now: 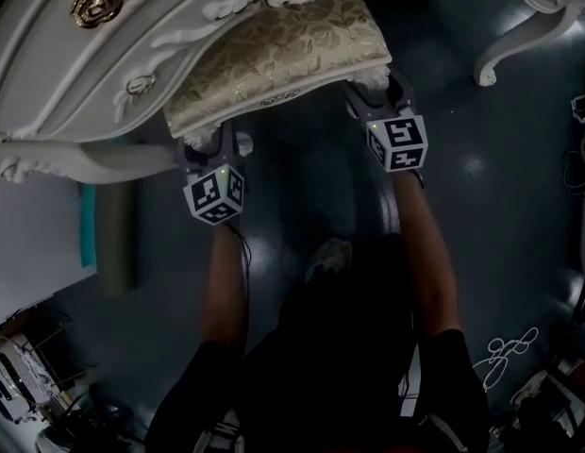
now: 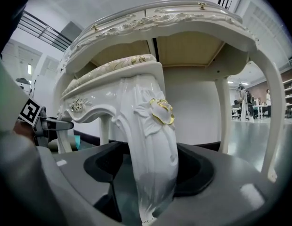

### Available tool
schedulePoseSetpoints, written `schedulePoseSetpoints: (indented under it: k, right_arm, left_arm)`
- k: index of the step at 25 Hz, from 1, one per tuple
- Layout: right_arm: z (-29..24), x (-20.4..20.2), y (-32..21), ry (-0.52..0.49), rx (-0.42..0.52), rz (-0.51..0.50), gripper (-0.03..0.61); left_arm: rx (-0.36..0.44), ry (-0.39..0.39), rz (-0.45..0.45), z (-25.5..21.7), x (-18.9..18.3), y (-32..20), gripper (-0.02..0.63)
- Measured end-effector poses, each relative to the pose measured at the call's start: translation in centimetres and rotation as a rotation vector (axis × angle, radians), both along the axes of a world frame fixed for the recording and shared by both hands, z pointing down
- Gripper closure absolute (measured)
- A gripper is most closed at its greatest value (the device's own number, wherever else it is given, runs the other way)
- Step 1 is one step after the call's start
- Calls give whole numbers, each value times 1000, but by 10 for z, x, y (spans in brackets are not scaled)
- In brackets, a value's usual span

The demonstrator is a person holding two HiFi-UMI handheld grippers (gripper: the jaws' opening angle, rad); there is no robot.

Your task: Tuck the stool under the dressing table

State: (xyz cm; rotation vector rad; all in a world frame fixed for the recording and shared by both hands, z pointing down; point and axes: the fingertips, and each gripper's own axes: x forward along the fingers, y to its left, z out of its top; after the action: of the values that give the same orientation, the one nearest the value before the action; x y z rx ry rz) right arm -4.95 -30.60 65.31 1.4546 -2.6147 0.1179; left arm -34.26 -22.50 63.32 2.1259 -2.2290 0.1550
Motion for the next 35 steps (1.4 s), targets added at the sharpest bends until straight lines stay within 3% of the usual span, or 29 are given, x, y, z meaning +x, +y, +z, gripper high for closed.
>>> schedulePoseSetpoints:
  k: [10, 13, 27, 33, 35]
  right_arm:
    - [6, 11, 17, -27, -33, 25, 267]
    - [6, 8, 18, -12, -41, 13, 233]
    - [8, 14, 39, 14, -80, 42, 225]
    - [10, 18, 52, 8, -104, 69, 233]
    - [10, 19, 55, -4, -119, 82, 265]
  left_arm:
    - [-23, 12, -13, -1, 0, 18, 281]
    - [-22, 18, -27, -4, 0, 19, 279]
    - [-35, 16, -21, -7, 15, 56, 278]
    - [-16, 24, -36, -14, 17, 68, 279]
    - [-17, 25, -39, -15, 20, 70, 282]
